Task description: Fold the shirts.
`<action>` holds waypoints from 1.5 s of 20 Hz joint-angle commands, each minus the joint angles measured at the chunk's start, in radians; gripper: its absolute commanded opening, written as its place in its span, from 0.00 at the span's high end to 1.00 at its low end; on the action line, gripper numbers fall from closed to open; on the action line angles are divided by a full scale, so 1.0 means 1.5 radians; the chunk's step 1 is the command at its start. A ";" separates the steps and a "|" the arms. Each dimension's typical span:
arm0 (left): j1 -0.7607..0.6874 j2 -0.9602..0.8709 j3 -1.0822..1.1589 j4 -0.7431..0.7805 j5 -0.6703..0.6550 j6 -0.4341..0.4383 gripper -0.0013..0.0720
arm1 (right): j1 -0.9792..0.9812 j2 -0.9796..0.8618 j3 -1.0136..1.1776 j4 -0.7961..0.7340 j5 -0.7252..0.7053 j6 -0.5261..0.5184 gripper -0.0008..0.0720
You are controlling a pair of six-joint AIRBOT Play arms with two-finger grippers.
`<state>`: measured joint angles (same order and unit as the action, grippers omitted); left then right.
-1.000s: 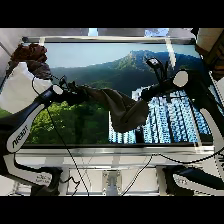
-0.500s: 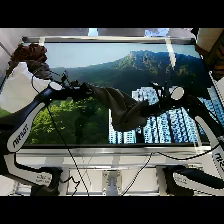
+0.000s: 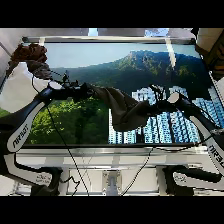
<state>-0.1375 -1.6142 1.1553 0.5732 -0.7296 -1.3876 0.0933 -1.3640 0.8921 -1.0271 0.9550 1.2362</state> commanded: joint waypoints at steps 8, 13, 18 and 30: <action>0.000 -0.001 0.001 0.000 -0.014 0.000 0.96 | 0.000 -0.043 0.039 0.023 -0.035 -0.022 0.44; 0.000 -0.001 0.001 0.000 -0.016 0.001 0.96 | 0.000 -0.054 0.038 0.023 0.021 -0.022 0.44; 0.000 -0.001 0.001 0.000 -0.017 0.000 0.96 | 0.000 -0.055 0.038 0.019 0.040 -0.022 0.59; 0.001 0.026 0.127 -0.156 -0.025 0.148 0.97 | -0.001 -0.001 0.180 -0.179 0.040 0.011 0.96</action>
<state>-0.1364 -1.5993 1.2510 0.4728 -0.7605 -1.2915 0.0933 -1.4097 1.0542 -1.1164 1.0031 1.1961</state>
